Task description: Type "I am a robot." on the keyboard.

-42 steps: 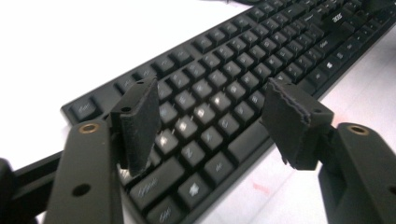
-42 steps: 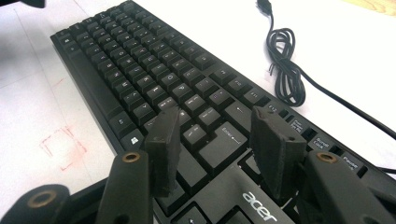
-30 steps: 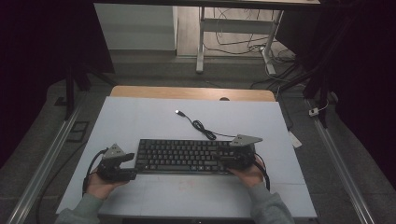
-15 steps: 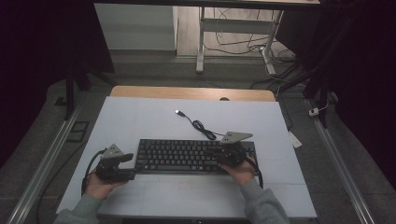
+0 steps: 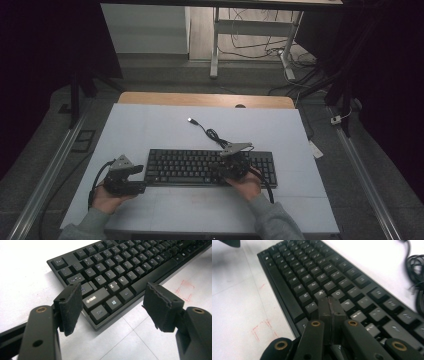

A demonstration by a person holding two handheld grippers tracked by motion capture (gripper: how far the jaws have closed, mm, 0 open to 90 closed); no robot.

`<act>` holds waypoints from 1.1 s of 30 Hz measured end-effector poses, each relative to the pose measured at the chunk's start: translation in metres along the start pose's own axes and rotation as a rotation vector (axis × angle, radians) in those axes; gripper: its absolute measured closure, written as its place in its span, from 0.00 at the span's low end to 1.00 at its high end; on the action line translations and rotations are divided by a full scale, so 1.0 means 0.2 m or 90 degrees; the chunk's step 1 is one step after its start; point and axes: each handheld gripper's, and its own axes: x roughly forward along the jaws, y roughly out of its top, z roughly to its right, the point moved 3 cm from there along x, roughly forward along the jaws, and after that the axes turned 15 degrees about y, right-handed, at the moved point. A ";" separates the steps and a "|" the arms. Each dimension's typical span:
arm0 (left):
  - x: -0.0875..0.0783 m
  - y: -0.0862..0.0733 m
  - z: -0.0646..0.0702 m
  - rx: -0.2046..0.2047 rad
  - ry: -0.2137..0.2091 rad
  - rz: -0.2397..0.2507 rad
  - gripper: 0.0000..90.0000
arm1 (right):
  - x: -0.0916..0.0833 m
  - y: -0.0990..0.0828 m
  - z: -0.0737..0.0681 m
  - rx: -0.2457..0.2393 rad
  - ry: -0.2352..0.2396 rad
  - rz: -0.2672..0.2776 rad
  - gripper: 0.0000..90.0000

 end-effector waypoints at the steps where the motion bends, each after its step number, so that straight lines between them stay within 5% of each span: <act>1: 0.00 0.00 0.00 0.001 -0.002 -0.002 0.35 | 0.01 0.00 0.00 0.004 0.001 -0.006 1.00; 17: 0.00 0.00 0.00 0.003 -0.002 -0.003 0.35 | 0.09 -0.03 0.00 -0.004 -0.002 -0.042 1.00; 27: 0.00 0.00 -0.01 0.001 0.000 -0.003 0.35 | 0.03 -0.01 -0.01 -0.019 -0.010 0.002 1.00; 33: 0.00 0.00 0.00 0.004 0.000 -0.003 0.35 | -0.05 -0.04 0.00 -0.007 -0.042 0.031 0.73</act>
